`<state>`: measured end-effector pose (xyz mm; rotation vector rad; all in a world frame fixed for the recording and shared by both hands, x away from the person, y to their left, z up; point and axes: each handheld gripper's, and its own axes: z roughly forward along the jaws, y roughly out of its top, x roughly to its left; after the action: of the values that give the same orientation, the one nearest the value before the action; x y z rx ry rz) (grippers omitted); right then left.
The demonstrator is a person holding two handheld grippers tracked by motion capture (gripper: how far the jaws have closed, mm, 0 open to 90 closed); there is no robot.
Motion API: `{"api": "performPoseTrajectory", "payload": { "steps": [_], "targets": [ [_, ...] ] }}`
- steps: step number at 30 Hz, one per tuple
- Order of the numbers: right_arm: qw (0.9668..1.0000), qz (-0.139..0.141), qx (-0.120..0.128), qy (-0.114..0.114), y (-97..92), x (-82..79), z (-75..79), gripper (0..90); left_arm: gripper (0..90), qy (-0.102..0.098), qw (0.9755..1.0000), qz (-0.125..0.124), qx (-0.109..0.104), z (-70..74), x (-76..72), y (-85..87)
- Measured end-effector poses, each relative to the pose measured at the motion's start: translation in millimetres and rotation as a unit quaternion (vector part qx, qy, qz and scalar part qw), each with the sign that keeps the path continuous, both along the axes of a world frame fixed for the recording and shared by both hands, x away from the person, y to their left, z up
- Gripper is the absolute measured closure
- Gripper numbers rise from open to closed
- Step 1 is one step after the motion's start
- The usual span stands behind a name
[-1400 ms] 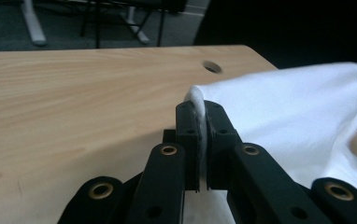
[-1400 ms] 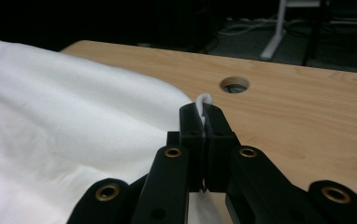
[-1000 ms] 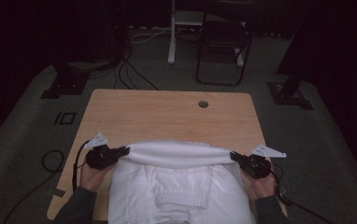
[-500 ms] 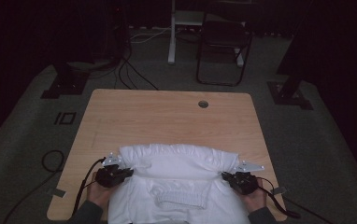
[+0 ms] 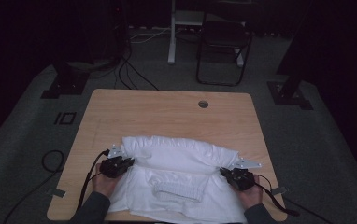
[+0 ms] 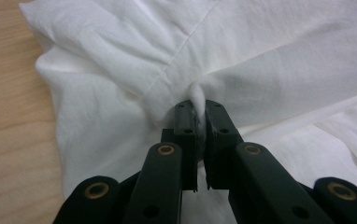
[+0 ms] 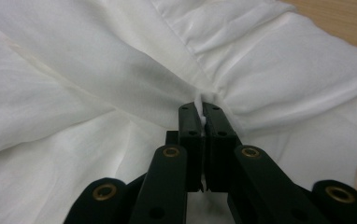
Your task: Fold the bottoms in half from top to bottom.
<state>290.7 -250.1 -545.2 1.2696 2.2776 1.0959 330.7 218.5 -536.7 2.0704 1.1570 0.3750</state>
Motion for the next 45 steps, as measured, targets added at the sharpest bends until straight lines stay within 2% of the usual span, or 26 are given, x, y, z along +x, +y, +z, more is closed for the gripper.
{"api": "performPoseTrajectory", "payload": {
  "steps": [6,11,14,22,23,26,31,34,37,38,42,45],
  "targets": [
    [0.9999,-0.008,0.008,0.004,0.7,19.7,-0.2,87.0,85.4,-0.004,0.9999,0.012,0.008,0.5,12.4,-2.8],
    [0.9999,-0.016,-0.006,0.003,3.9,39.0,1.4,87.1,85.4,-0.008,0.9995,0.024,0.019,1.3,26.1,-7.5],
    [0.9997,-0.022,-0.014,0.004,5.8,52.6,2.7,87.0,85.4,-0.006,0.9994,0.031,0.015,1.2,36.0,-8.6],
    [0.9991,-0.038,-0.011,0.013,5.7,84.8,3.9,87.1,85.4,-0.010,0.9989,0.041,0.020,1.4,61.7,-12.6],
    [0.9991,-0.038,-0.011,0.013,5.7,84.8,3.9,87.1,85.4,-0.010,0.9989,0.041,0.020,1.4,61.7,-12.6],
    [0.9986,-0.048,-0.018,0.012,7.6,99.5,4.7,87.2,85.4,-0.020,0.9979,0.048,0.040,2.0,73.4,-18.8],
    [0.9977,-0.063,-0.021,0.016,9.1,118.8,5.8,87.2,85.4,-0.026,0.9960,0.059,0.062,3.2,90.4,-27.1],
    [0.9966,-0.077,-0.016,0.021,9.1,132.4,6.2,87.1,85.4,-0.025,0.9955,0.069,0.060,3.1,101.3,-30.0],
    [0.9959,-0.086,-0.011,0.024,9.2,139.0,6.2,87.1,85.4,-0.019,0.9951,0.082,0.051,3.3,110.0,-31.7],
    [0.9951,-0.094,-0.008,0.028,9.8,144.2,6.5,87.1,85.4,-0.017,0.9951,0.085,0.049,3.4,111.3,-31.7],
    [0.9948,-0.095,-0.008,0.034,10.2,147.5,7.5,87.1,85.7,-0.006,0.9954,0.089,0.033,4.0,112.9,-29.7],
    [0.9959,-0.083,-0.010,0.036,8.4,147.7,9.9,87.6,86.8,0.005,0.9956,0.093,-0.009,6.5,111.4,-20.6]
  ]
}}
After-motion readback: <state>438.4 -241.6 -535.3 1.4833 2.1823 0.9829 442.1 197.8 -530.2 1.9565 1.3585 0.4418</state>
